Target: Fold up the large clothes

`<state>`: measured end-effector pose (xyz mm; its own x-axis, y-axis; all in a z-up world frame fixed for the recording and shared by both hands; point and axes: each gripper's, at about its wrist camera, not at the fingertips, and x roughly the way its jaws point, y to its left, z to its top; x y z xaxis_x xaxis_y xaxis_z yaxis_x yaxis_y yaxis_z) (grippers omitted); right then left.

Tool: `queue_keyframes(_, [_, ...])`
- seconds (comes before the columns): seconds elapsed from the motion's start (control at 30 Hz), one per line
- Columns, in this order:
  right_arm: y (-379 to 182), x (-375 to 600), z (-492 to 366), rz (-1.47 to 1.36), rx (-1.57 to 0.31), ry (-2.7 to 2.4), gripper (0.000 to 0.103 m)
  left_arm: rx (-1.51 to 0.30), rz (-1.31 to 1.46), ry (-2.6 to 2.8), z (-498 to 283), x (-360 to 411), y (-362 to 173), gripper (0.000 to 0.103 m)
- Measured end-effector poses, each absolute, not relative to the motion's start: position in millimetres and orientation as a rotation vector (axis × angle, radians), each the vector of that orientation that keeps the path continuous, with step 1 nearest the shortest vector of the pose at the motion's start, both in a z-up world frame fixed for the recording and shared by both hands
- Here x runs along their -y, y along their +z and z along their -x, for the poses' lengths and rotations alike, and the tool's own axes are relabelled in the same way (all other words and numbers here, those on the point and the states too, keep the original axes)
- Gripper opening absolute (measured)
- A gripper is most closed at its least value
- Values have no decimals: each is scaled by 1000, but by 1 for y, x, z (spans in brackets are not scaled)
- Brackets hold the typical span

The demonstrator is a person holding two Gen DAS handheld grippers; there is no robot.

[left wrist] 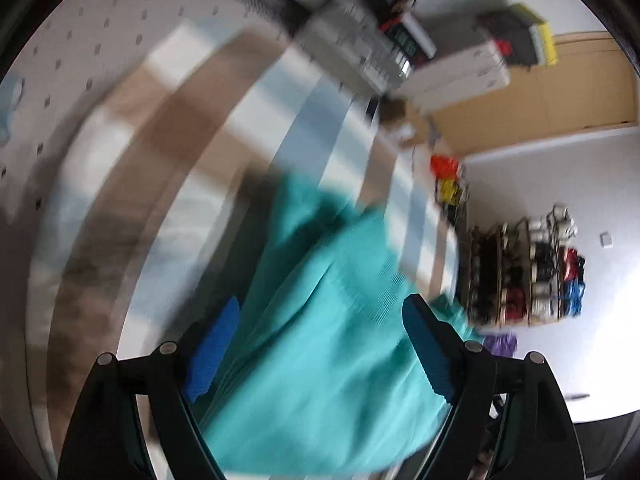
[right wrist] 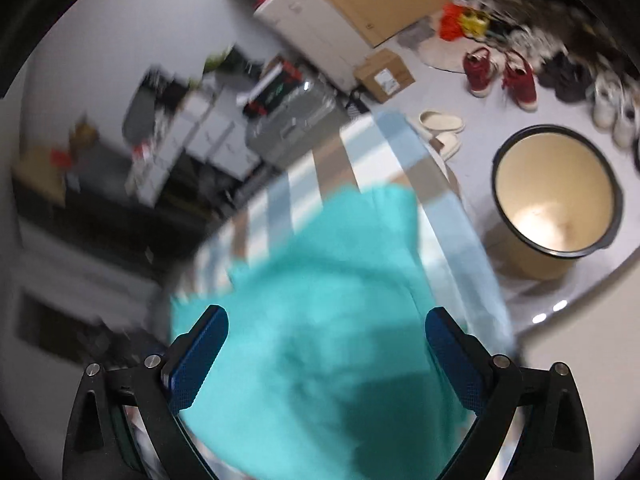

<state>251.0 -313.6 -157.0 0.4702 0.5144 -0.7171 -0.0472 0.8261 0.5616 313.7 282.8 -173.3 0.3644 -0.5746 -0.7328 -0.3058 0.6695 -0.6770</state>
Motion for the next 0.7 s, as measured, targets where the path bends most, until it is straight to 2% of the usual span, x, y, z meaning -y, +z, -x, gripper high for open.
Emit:
queue_keyframes(0.2, [-187,307,-185,-356,-1069,436,101,-1422,731,-318,-263,-264,-216,81])
queue_keyframes(0.33, [-209,300,-159,-304,-1086,438,101,-1411,601,-288,-236,-259,-220,81])
queue_keyframes(0.43, [-230,299,-164,-354,-1131,424,101,-1450,627,-319,-229,-254,-235,81])
queue_keyframes(0.57, [-236,306,-171,-518,-1077,452,97,-1408,549,-360,-223,-244,-235,80])
queue_keyframes(0.63, [-239,305,-174,-568,-1075,484,84,-1388,459,-367,-220,-236,-231,74])
queue_keyframes(0.7, [-241,298,-175,-531,-1086,469,72,-1381,429,-354,-216,-232,-230,52])
